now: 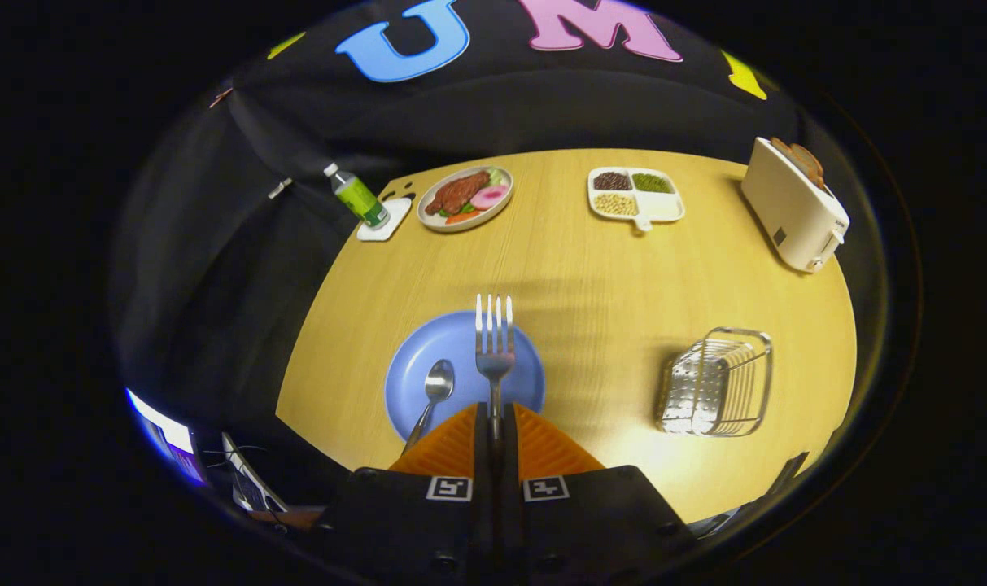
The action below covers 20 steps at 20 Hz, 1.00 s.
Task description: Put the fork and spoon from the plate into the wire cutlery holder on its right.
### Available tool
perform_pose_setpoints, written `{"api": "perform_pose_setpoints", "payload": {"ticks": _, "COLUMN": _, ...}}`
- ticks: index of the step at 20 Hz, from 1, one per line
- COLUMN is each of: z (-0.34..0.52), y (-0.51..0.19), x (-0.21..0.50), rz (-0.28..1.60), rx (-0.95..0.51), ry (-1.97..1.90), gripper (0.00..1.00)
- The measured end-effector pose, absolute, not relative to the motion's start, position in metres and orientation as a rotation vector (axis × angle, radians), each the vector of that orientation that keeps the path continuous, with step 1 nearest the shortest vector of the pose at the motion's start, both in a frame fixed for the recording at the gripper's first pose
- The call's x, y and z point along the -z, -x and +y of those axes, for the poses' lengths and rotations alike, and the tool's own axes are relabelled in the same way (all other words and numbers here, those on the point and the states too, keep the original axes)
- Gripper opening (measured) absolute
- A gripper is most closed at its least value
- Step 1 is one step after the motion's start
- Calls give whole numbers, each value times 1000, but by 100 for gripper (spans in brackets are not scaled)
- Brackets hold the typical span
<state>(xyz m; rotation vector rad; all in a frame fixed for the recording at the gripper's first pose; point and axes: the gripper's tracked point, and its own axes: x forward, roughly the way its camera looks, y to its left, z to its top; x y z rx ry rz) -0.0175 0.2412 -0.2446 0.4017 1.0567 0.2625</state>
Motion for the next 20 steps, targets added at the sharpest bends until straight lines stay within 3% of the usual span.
{"api": "perform_pose_setpoints", "payload": {"ticks": 4, "z": 167, "y": 27, "x": 237, "rz": 1071, "rx": -201, "ry": -386, "gripper": 7}}
{"api": "perform_pose_setpoints", "payload": {"ticks": 9, "z": 98, "y": 67, "x": 264, "rz": 1268, "rx": -171, "ry": -289, "gripper": 6}}
{"api": "perform_pose_setpoints", "payload": {"ticks": 20, "z": 96, "y": 61, "x": 315, "rz": 1525, "rx": -210, "ry": -234, "gripper": 6}}
